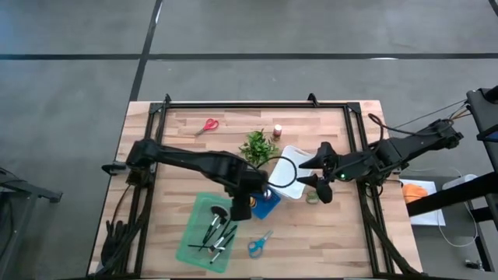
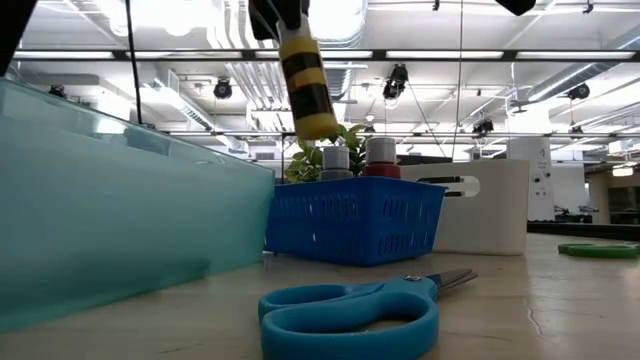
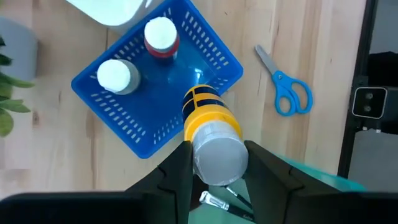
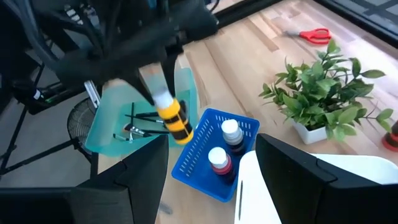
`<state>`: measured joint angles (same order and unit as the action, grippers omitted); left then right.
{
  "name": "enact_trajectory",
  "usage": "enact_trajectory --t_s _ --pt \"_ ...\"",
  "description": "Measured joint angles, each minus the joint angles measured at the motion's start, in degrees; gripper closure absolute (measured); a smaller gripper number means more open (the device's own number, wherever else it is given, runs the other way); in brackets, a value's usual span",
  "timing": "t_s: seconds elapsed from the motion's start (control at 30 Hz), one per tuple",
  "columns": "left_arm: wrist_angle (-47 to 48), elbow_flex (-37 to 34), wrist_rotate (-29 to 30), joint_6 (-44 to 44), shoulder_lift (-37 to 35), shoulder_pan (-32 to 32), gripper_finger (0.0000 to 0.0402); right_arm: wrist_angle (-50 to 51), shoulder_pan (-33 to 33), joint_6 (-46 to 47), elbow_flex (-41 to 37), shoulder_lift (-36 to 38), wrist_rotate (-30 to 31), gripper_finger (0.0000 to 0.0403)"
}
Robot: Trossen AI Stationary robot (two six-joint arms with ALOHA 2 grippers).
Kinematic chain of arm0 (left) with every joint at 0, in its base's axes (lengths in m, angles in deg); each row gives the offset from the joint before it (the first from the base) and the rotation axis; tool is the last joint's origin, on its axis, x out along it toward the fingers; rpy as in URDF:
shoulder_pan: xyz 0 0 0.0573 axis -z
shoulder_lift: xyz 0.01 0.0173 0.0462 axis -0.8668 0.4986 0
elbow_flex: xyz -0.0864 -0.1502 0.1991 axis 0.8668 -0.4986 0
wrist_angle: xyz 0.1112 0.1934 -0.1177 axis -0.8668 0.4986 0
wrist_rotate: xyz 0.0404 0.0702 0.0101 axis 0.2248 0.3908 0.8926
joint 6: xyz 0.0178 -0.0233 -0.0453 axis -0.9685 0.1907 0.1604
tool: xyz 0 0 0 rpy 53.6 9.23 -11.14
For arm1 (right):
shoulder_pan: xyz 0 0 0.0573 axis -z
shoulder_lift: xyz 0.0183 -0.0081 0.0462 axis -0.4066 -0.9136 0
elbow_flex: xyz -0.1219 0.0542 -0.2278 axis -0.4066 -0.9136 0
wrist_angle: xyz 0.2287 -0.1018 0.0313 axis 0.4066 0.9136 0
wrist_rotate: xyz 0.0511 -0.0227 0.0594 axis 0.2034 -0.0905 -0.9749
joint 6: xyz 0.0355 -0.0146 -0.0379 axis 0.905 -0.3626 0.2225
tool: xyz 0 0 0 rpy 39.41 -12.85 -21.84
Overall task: Pick & Place Paint Supplies
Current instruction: Put the yellow paint bottle into the blue bin
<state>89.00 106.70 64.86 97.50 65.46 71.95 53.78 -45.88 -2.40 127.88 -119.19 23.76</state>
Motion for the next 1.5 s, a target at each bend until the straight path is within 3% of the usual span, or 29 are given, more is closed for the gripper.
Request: enact_trajectory --t_s 0.67,1.5 --pt "-5.5 -0.1 0.2 5.4 4.9 -0.8 0.0281 1.0 -0.1 -1.2 0.0 2.5 2.5 0.0162" --pt "0.0 -1.8 1.4 2.2 6.1 -2.7 0.0281 1.5 -1.2 -1.2 0.0 2.5 2.6 0.0162"
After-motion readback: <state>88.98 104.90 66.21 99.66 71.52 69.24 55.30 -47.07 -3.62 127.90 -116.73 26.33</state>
